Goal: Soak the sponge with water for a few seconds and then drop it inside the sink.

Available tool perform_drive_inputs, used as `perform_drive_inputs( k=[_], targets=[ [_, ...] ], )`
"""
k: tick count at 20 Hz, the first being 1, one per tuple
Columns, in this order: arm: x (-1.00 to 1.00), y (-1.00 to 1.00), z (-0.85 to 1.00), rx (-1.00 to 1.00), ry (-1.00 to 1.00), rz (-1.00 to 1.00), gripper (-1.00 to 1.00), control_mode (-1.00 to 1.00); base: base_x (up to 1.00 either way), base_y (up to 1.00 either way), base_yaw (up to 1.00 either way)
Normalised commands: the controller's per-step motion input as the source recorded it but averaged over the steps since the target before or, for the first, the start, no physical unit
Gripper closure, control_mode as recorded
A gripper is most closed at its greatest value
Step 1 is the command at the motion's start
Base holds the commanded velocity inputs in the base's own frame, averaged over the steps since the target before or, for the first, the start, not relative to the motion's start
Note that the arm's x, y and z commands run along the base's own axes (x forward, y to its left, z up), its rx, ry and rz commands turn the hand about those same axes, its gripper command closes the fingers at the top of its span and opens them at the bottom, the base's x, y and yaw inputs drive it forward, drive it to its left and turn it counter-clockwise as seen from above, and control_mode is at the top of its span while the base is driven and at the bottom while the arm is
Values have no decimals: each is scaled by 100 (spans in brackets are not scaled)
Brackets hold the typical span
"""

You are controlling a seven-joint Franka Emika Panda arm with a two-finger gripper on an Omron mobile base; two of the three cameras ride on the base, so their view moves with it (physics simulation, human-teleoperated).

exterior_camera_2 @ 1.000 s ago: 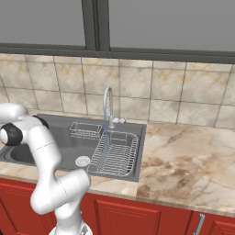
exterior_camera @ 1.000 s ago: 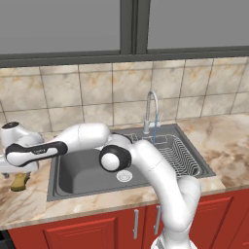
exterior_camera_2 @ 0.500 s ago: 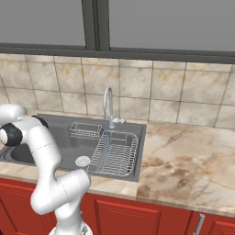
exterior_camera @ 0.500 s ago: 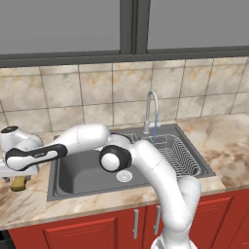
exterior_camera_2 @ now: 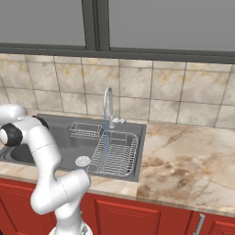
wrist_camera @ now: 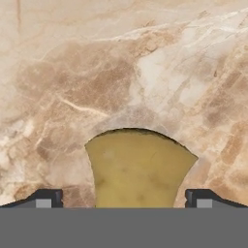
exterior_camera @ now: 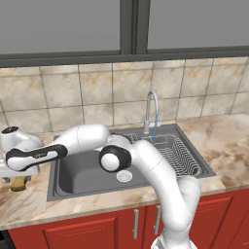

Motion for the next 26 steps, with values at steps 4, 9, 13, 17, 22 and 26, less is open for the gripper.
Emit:
perform_drive_inputs(
  k=[4, 9, 13, 17, 22, 26],
  targets=[
    [4, 0, -13, 0, 0, 0, -100, -100, 0, 0, 0],
    [3, 0, -14, 0, 0, 0, -100, -100, 0, 0, 0],
    [0, 0, -19, 0, 0, 0, -100, -100, 0, 0, 0],
    [0, 0, -4, 0, 0, 0, -100, -100, 0, 0, 0],
    [0, 0, 0, 0, 0, 0, -100, -100, 0, 0, 0],
    [0, 0, 0, 0, 0, 0, 100, -100, 0, 0, 0]
  ],
)
